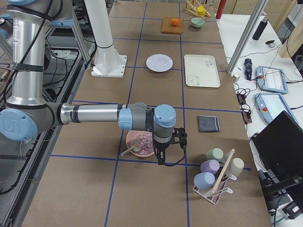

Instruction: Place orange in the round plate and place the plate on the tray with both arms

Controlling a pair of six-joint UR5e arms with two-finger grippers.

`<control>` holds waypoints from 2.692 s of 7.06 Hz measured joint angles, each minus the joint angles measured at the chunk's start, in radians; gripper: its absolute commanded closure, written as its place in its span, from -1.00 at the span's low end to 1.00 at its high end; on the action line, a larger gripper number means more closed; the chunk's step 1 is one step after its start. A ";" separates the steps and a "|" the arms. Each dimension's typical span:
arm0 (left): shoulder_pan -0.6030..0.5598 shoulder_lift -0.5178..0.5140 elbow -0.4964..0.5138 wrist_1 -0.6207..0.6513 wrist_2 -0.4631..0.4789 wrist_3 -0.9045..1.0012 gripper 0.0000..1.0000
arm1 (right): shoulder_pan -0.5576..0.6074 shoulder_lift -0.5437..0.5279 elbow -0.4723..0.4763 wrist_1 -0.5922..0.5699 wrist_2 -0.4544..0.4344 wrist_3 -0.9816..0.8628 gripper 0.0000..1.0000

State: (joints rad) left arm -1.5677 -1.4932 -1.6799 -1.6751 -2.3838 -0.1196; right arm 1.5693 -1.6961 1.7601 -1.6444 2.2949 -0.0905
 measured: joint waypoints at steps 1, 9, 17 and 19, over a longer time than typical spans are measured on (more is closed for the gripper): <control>0.000 0.001 0.000 0.000 0.000 0.000 -0.97 | 0.000 0.000 -0.002 0.001 0.000 0.000 -1.00; 0.018 -0.018 -0.017 -0.018 -0.010 -0.001 -0.97 | 0.000 0.009 -0.003 0.002 0.001 0.000 -1.00; 0.287 -0.168 0.193 -0.236 0.015 -0.277 -0.97 | 0.000 0.012 -0.002 0.009 0.002 0.000 -1.00; 0.329 -0.215 0.255 -0.269 0.027 -0.311 -0.97 | 0.000 0.013 -0.002 0.009 0.002 0.000 -1.00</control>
State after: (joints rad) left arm -1.2383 -1.7081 -1.4246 -1.9443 -2.3565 -0.4310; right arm 1.5692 -1.6830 1.7581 -1.6353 2.2967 -0.0905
